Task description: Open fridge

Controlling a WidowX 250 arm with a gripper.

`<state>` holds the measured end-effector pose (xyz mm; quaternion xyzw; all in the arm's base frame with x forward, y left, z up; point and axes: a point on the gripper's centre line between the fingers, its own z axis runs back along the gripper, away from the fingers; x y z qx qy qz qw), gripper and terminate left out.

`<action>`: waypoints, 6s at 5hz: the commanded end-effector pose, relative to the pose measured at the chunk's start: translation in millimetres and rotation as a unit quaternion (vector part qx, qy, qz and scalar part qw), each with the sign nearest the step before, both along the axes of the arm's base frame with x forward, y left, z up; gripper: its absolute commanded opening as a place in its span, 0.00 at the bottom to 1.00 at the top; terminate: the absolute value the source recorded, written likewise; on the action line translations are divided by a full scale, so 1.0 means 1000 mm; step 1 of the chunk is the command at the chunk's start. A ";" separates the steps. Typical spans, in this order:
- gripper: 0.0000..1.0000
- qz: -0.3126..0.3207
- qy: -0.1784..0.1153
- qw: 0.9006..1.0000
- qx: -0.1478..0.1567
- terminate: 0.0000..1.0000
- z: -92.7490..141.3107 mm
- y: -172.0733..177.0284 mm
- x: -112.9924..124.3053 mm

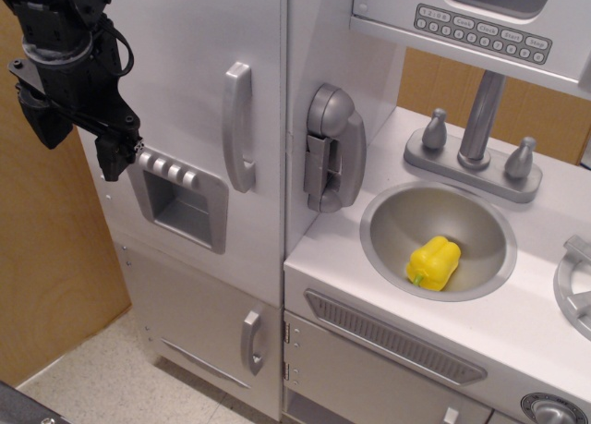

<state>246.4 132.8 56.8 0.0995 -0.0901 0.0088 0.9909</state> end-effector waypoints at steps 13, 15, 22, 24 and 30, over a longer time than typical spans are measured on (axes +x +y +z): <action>0.00 -0.029 -0.120 0.991 -0.046 0.00 0.016 -0.051 0.031; 1.00 0.009 -0.033 0.999 -0.003 0.00 0.016 -0.051 -0.004; 1.00 0.035 0.004 0.993 -0.112 0.00 0.007 -0.154 0.047; 1.00 0.047 0.010 0.996 -0.080 0.00 0.010 -0.109 0.028; 1.00 0.095 0.026 0.995 -0.005 0.00 0.002 0.045 -0.032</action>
